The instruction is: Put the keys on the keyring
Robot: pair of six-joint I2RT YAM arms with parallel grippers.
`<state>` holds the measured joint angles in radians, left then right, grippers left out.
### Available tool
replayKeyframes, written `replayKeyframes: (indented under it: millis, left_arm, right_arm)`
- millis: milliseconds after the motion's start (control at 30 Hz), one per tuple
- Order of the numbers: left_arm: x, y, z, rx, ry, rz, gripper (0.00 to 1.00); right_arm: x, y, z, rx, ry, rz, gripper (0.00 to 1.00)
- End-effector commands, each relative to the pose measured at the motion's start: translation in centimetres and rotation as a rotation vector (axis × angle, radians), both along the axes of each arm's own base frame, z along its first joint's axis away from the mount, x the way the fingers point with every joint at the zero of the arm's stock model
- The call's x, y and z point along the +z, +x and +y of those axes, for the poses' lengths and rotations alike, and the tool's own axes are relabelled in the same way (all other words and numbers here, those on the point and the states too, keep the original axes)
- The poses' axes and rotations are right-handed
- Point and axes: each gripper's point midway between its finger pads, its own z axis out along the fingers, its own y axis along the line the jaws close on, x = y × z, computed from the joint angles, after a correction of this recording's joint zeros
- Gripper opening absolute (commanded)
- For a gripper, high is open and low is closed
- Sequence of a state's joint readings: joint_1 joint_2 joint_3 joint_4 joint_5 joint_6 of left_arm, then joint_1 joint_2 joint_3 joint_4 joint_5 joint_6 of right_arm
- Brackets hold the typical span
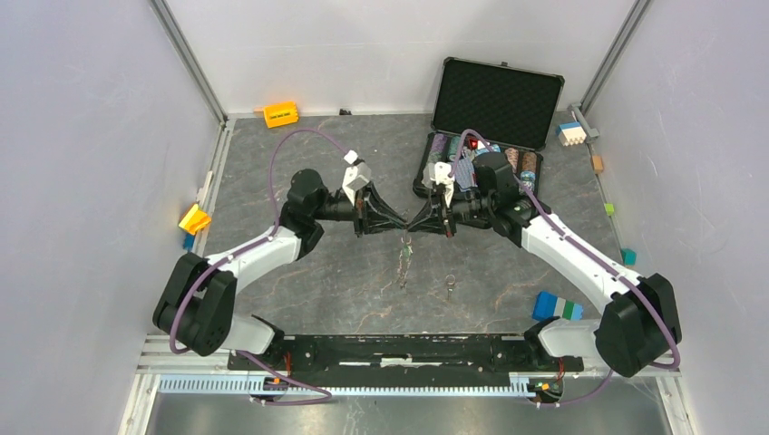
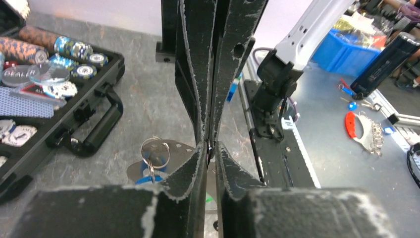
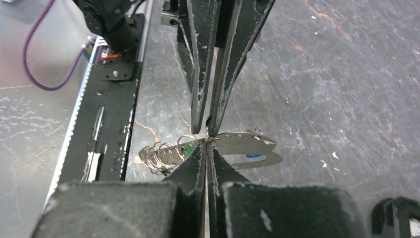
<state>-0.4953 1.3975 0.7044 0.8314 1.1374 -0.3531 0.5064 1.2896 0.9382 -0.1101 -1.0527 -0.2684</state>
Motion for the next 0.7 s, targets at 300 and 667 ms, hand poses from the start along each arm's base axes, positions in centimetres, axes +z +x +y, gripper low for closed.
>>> replayKeyframes:
  millis: [300,667]
  left_arm:
    - [-2.2,1.0,-0.1,-0.049,0.239,-0.153,0.23]
    - [-2.8,0.5,0.5,-0.078,0.276,-0.208,0.31]
  right_arm:
    - [0.7,1.0,0.3,-0.039,-0.117,-0.1,0.0]
    - [0.5,0.7,0.2,-0.017,-0.126,-0.108,0.0]
